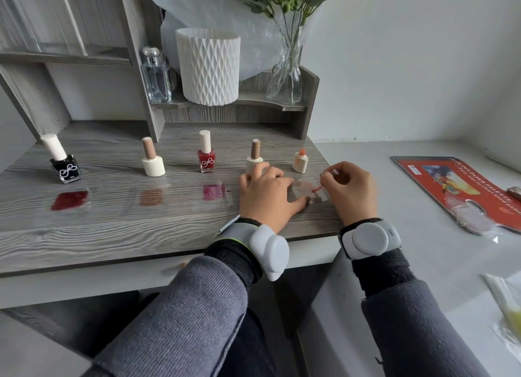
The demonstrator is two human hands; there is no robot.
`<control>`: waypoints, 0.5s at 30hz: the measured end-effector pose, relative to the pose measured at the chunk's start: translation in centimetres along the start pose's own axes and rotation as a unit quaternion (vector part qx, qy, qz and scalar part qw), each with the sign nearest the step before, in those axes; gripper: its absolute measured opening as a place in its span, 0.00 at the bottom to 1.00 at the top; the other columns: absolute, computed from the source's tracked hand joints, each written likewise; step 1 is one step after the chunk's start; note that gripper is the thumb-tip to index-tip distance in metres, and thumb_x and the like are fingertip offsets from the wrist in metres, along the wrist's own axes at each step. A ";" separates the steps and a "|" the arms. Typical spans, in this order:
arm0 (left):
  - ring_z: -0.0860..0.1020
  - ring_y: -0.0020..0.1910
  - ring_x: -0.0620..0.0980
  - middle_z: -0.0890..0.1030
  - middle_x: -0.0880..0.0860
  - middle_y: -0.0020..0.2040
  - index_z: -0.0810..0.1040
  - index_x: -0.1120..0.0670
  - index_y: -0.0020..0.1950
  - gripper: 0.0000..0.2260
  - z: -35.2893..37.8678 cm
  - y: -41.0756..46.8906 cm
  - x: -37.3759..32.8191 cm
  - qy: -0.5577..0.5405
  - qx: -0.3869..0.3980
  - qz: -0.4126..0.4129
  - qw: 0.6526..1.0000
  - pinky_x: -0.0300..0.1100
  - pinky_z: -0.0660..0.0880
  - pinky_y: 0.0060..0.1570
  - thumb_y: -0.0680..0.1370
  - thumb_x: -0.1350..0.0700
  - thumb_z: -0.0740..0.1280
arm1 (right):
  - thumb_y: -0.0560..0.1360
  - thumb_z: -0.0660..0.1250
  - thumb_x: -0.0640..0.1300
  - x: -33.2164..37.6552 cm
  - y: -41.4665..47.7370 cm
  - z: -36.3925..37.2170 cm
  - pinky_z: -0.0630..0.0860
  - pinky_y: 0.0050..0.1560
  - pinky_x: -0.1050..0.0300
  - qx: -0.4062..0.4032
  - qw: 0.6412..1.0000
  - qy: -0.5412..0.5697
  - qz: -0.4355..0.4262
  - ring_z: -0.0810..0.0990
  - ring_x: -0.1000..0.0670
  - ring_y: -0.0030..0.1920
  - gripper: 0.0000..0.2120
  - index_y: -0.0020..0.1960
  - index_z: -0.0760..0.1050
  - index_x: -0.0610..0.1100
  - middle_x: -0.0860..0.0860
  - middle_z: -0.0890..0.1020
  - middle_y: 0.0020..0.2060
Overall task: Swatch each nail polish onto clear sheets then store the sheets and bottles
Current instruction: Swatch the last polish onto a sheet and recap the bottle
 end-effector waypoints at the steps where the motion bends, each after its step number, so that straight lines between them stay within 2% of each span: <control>1: 0.58 0.71 0.49 0.72 0.44 0.65 0.77 0.44 0.62 0.22 0.0 0.0 0.0 0.000 0.001 -0.001 1.000 0.51 0.56 0.62 0.74 0.34 0.62 | 0.70 0.68 0.38 -0.1 0.0 -0.3 0.67 0.32 0.68 -0.009 1.000 0.004 0.009 0.72 0.58 0.30 0.03 0.38 0.80 0.40 0.51 0.78 0.29; 4: 0.58 0.71 0.49 0.72 0.44 0.66 0.77 0.44 0.62 0.22 0.1 0.0 0.1 -0.001 0.003 -0.001 1.000 0.51 0.56 0.62 0.74 0.34 0.62 | 0.71 0.69 0.41 -0.1 0.0 -0.1 0.71 0.36 0.60 0.002 1.000 0.023 0.012 0.76 0.53 0.33 0.04 0.38 0.80 0.43 0.48 0.83 0.33; 7: 0.58 0.71 0.49 0.72 0.45 0.66 0.77 0.44 0.62 0.22 0.0 0.0 0.0 0.001 0.002 0.001 1.000 0.51 0.56 0.62 0.74 0.35 0.61 | 0.72 0.70 0.42 0.4 0.0 0.9 0.70 0.37 0.60 0.045 0.999 0.015 -0.013 0.73 0.56 0.32 0.05 0.38 0.80 0.43 0.46 0.83 0.34; 10: 0.58 0.71 0.49 0.72 0.45 0.66 0.77 0.44 0.62 0.21 0.0 0.0 0.0 -0.002 -0.001 0.000 1.000 0.51 0.56 0.62 0.74 0.35 0.62 | 0.72 0.70 0.43 0.0 0.1 1.2 0.74 0.38 0.54 0.044 0.999 -0.017 -0.017 0.77 0.47 0.34 0.07 0.38 0.80 0.40 0.44 0.83 0.34; 12: 0.58 0.71 0.49 0.72 0.45 0.66 0.76 0.44 0.62 0.22 0.1 0.0 0.0 -0.003 -0.001 0.000 1.000 0.51 0.56 0.62 0.74 0.35 0.62 | 0.72 0.69 0.41 -0.2 0.2 0.7 0.74 0.38 0.53 0.022 0.999 -0.024 -0.015 0.79 0.43 0.37 0.06 0.38 0.80 0.39 0.44 0.82 0.33; 15: 0.58 0.71 0.49 0.72 0.44 0.66 0.77 0.44 0.62 0.22 0.1 0.1 0.1 -0.003 -0.001 -0.002 1.000 0.51 0.56 0.62 0.74 0.34 0.62 | 0.73 0.69 0.41 -0.1 0.2 0.1 0.73 0.37 0.60 0.003 1.000 0.009 -0.011 0.78 0.53 0.34 0.05 0.39 0.81 0.42 0.46 0.83 0.34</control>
Point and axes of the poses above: each hand's wrist, its own y-axis towards the middle knuckle, its own z-axis out of the palm, x = y × z, the point moved 10 cm from there along y, towards the middle knuckle
